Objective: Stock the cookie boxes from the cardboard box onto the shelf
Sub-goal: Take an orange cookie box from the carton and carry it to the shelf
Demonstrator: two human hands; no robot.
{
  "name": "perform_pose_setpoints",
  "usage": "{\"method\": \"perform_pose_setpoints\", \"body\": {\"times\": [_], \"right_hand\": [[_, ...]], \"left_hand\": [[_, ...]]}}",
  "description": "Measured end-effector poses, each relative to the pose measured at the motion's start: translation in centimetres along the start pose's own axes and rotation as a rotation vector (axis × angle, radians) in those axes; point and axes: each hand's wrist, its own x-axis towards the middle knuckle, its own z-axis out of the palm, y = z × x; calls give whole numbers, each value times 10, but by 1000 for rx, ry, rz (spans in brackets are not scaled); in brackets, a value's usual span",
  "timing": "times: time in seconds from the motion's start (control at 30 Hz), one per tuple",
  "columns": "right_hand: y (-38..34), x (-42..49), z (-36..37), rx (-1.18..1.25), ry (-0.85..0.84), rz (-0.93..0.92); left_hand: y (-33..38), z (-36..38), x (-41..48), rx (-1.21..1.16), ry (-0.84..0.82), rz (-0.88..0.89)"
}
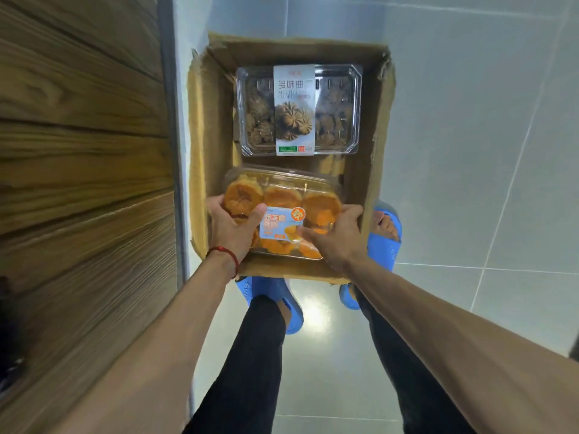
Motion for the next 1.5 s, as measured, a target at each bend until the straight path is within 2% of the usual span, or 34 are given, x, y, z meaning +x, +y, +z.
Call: {"method": "perform_pose_setpoints", "body": {"times": [0.1, 0.2, 0.33, 0.5, 0.77, 1.03, 1.17, 1.33, 1.5], "right_hand": [[-6, -32, -17, 12, 33, -8], [-3, -66, -37, 115, -3, -6], [-31, -144, -89, 202, 52, -17], [-44, -217, -137, 351, 7, -86], [-37, -323, -167, 521, 211, -142], [7, -456, -187, 813, 412, -176], [39, -515, -201, 943, 517, -201], [87, -569, -226, 1056, 598, -253], [142, -618, -258, 1130, 684, -305]], "left_hand": [[25, -22, -35, -10, 16, 2], [54, -36, -70, -7, 16, 19], [94, -50, -124, 55, -40, 40], [131, -72, -177, 98, -81, 118], [171, -117, -271, 138, -263, 267], [193, -138, -398, 270, -346, 545], [193, -132, -468, 332, -448, 618], [186, -112, -555, 238, -510, 663], [173, -79, -640, 240, -552, 741]]}}
